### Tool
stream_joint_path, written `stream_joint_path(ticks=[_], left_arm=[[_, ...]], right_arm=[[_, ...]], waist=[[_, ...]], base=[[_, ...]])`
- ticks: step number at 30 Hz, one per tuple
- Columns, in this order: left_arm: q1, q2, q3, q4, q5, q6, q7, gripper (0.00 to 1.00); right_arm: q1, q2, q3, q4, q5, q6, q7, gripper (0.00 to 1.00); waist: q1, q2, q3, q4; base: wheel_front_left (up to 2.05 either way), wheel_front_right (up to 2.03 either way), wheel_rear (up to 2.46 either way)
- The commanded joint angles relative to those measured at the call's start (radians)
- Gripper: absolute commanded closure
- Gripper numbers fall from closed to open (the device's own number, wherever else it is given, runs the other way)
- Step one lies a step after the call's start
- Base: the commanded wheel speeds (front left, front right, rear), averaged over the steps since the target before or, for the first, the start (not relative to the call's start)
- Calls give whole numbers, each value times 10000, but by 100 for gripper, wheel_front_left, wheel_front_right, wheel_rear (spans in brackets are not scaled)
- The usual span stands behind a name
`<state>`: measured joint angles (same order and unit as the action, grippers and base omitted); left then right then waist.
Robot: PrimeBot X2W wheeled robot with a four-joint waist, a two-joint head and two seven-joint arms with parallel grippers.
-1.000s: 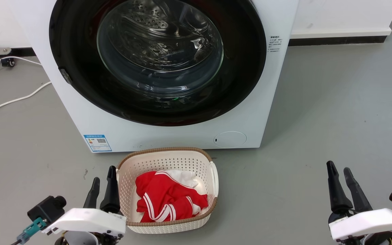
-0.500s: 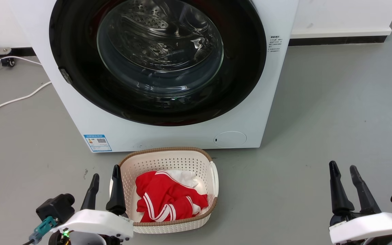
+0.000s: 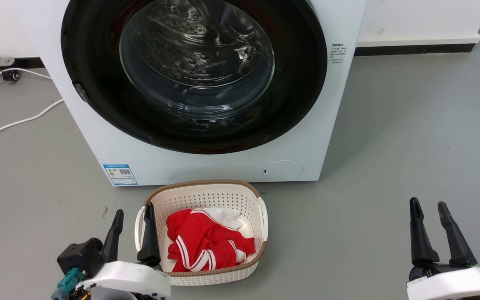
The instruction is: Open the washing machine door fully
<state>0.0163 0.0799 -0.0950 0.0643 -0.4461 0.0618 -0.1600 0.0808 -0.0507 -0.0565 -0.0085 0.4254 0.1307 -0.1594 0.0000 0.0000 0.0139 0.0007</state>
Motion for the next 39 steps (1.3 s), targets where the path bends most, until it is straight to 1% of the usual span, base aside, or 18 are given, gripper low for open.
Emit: stream_joint_path(ticks=[1, 17, 30, 39], left_arm=[[33, 49, -40, -151, 239, 34, -78, 0], [238, 0, -187, -310, 1725, 106, -455, 0], [404, -104, -179, -347, 2694, -3, -718, 0], [549, -200, -60, -320, 3273, -159, -893, 0]], right_arm=[[45, -8, -15, -171, -221, 1, -97, 0], [357, -2, 55, -347, -1610, 0, -464, 0], [542, 2, 39, -457, -2544, -1, -719, 0], [680, 5, -10, -437, -2846, -1, -896, 0]], waist=[[0, 0, 1, -1], [0, 0, -1, -5], [0, 0, -20, -1], [0, 0, -35, -27]], base=[[0, 0, 0], [0, 0, 0], [0, 0, 0], [0, 0, 0]])
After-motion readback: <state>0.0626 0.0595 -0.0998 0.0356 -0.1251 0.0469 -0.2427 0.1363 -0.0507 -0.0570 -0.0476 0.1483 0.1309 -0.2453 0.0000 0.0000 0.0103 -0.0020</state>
